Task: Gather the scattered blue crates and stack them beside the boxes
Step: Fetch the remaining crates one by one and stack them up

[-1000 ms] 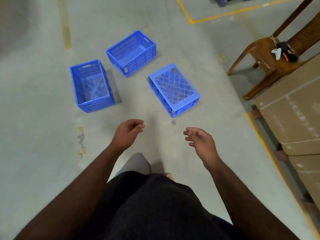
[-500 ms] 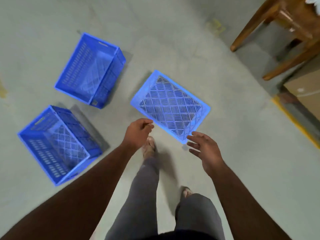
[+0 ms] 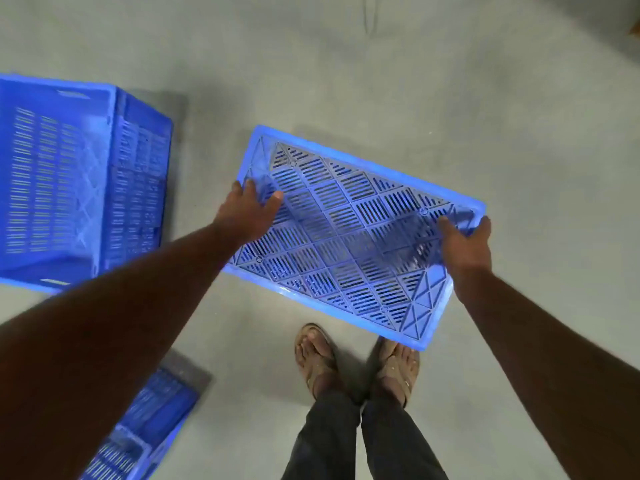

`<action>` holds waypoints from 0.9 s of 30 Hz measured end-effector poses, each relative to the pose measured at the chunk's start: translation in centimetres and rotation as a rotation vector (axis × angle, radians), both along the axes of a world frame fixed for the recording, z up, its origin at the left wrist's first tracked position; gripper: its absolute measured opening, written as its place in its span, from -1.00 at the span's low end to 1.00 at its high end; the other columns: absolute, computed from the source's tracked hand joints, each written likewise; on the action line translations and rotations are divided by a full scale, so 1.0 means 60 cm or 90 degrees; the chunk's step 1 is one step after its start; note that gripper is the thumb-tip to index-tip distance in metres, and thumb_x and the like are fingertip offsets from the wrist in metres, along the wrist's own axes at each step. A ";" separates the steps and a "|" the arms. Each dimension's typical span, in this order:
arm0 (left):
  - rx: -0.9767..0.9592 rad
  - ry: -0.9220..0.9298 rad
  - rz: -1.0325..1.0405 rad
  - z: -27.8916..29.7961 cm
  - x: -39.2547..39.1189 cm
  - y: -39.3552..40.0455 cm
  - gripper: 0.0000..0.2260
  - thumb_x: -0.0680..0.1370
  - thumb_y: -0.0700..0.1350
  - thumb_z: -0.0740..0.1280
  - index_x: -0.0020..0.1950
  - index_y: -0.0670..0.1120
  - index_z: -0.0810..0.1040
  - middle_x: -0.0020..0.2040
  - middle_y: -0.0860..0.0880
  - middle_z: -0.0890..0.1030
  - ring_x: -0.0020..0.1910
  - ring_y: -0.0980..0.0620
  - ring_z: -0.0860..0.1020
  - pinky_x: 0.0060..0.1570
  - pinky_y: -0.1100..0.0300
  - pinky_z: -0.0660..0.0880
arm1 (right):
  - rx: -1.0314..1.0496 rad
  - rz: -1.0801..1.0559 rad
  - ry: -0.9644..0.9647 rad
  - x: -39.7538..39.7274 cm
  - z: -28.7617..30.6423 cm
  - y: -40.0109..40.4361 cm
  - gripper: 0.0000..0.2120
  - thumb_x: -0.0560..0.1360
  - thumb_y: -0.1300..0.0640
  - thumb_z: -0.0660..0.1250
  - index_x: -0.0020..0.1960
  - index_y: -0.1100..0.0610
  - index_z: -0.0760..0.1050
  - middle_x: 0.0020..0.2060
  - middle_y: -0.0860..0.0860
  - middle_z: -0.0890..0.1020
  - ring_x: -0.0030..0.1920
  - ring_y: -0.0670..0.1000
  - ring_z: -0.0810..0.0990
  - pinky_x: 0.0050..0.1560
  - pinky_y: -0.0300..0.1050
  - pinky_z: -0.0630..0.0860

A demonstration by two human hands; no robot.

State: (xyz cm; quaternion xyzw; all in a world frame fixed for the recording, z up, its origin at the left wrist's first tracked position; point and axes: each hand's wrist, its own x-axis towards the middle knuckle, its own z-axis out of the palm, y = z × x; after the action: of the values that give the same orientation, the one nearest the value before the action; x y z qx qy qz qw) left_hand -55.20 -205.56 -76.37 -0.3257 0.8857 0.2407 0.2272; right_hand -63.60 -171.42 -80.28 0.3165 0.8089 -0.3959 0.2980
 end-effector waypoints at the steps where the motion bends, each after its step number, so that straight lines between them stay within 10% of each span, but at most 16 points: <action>1: -0.023 -0.035 0.003 -0.038 -0.020 -0.023 -0.30 0.56 0.37 0.04 0.42 -0.16 0.37 0.30 -0.43 0.44 0.25 -0.41 0.47 0.28 -0.25 0.42 | 0.025 0.028 0.001 -0.002 -0.018 0.001 -0.03 0.31 -0.37 0.35 0.59 -0.02 0.13 0.41 0.12 0.50 0.36 0.24 0.51 0.40 0.21 0.42; 3: -0.040 -0.062 0.084 -0.101 -0.062 -0.056 0.03 0.34 0.56 -0.03 0.43 -0.26 0.37 0.36 -0.40 0.41 0.37 -0.35 0.39 0.42 -0.13 0.31 | 0.075 0.039 0.040 -0.017 -0.031 -0.001 0.04 0.31 -0.39 0.35 0.62 0.06 0.10 0.46 0.14 0.46 0.44 0.26 0.42 0.47 0.16 0.33; 13: -0.064 -0.081 0.242 -0.121 -0.109 -0.032 -0.16 0.47 0.40 0.27 0.50 -0.21 0.33 0.43 -0.26 0.41 0.42 -0.26 0.39 0.47 -0.03 0.25 | 0.105 -0.003 0.013 -0.047 -0.069 -0.006 -0.16 0.48 -0.12 0.43 0.57 0.22 0.15 0.51 0.21 0.33 0.46 0.27 0.39 0.46 0.13 0.33; 20: 0.094 -0.001 0.386 -0.083 -0.120 -0.106 -0.01 0.08 0.70 0.25 0.06 -0.12 0.64 0.12 -0.18 0.67 0.05 -0.15 0.66 0.20 -0.03 0.57 | 0.081 -0.182 0.004 -0.099 -0.030 0.012 -0.21 0.38 -0.36 0.37 0.37 0.22 0.48 0.30 0.22 0.56 0.28 0.22 0.57 0.30 0.03 0.48; 23: 0.095 0.064 0.415 -0.035 -0.125 -0.098 -0.24 0.22 0.64 0.26 -0.28 -0.09 0.56 -0.26 -0.10 0.61 -0.27 -0.08 0.57 -0.15 0.05 0.52 | 0.046 -0.214 0.118 -0.121 0.024 0.015 -0.25 0.28 -0.37 0.37 0.20 0.22 0.53 0.14 0.17 0.63 0.12 0.16 0.64 0.18 0.02 0.56; 27: 0.023 0.126 0.454 0.052 -0.133 -0.062 -0.30 0.46 0.52 0.15 -0.24 -0.16 0.53 -0.32 -0.11 0.49 -0.23 -0.17 0.52 -0.31 0.07 0.35 | 0.036 -0.227 0.218 -0.169 0.105 0.013 -0.44 0.37 -0.42 0.35 -0.02 0.07 0.42 -0.07 0.01 0.59 0.01 0.11 0.61 0.13 -0.02 0.53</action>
State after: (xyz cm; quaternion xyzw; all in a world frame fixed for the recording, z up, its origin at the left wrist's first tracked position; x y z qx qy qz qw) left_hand -63.19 -209.27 -73.24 -0.5851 0.7295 0.3509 0.0479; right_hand -73.74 -170.63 -74.01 0.3911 0.7895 -0.4672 0.0731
